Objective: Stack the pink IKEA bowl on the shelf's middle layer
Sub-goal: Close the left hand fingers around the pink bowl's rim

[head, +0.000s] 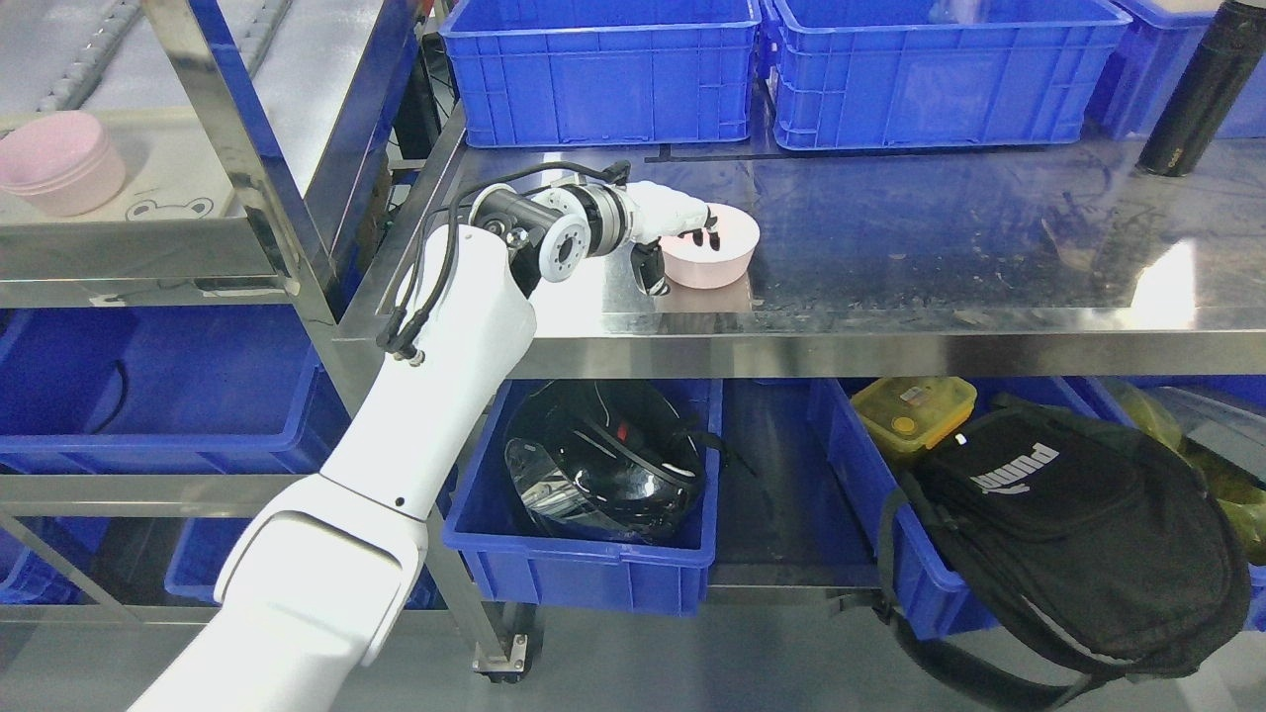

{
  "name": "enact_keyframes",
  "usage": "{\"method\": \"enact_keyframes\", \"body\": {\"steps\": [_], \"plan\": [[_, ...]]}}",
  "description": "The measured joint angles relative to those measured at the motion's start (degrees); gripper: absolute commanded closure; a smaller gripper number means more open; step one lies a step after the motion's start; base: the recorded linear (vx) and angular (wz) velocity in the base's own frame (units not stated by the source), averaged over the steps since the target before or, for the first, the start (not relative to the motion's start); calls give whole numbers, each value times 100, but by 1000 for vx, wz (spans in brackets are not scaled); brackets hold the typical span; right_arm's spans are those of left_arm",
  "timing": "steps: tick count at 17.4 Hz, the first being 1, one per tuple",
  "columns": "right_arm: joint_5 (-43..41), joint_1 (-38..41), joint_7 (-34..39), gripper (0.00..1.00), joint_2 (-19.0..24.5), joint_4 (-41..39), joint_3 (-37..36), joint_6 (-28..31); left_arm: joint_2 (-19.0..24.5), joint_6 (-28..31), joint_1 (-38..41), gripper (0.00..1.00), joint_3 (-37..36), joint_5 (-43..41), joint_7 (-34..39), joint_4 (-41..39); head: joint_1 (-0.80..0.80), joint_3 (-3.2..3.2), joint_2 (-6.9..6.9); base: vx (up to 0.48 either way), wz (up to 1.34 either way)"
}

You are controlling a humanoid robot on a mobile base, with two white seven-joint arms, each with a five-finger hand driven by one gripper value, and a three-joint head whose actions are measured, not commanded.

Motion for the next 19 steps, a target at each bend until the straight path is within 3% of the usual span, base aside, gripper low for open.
{"method": "enact_keyframes", "body": {"steps": [7, 10, 12, 14, 17, 19], "plan": [[0, 0, 0, 0, 0, 0, 0, 0, -40, -306, -30, 44, -62, 7, 433, 453, 0, 0, 0, 0, 0], [0, 0, 0, 0, 0, 0, 0, 0, -52, -391, -36, 56, -84, 49, 502, 615, 0, 0, 0, 0, 0], [0, 0, 0, 0, 0, 0, 0, 0, -57, -463, -37, 74, -96, 102, 510, 712, 0, 0, 0, 0, 0], [0, 0, 0, 0, 0, 0, 0, 0, -63, -545, -43, 86, -106, 169, 512, 794, 0, 0, 0, 0, 0], [0, 0, 0, 0, 0, 0, 0, 0, -69, -626, -53, 100, -94, 254, 502, 871, 0, 0, 0, 0, 0], [0, 0, 0, 0, 0, 0, 0, 0, -72, -720, -76, 99, -53, 330, 436, 896, 0, 0, 0, 0, 0]]}}
